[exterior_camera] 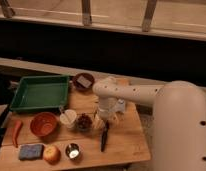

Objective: Wipe red bowl with brush

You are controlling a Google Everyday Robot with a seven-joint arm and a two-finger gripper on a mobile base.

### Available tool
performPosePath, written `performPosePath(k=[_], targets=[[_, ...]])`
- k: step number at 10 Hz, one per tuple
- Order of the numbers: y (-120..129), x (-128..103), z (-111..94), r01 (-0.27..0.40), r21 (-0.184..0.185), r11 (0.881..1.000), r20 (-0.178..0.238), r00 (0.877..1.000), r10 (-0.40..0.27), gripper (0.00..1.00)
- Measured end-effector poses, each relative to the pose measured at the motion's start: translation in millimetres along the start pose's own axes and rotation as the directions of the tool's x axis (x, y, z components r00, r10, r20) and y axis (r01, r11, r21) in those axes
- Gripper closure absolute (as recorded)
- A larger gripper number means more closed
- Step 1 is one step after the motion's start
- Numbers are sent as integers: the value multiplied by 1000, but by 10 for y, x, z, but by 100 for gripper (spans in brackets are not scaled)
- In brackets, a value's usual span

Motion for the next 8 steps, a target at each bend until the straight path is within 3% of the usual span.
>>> performPosePath(k=[3,8], targets=[[-112,-275,89,-23,12,1000,-21,999,24,21],[-157,-310,39,-33,12,999,-4,999,33,68]])
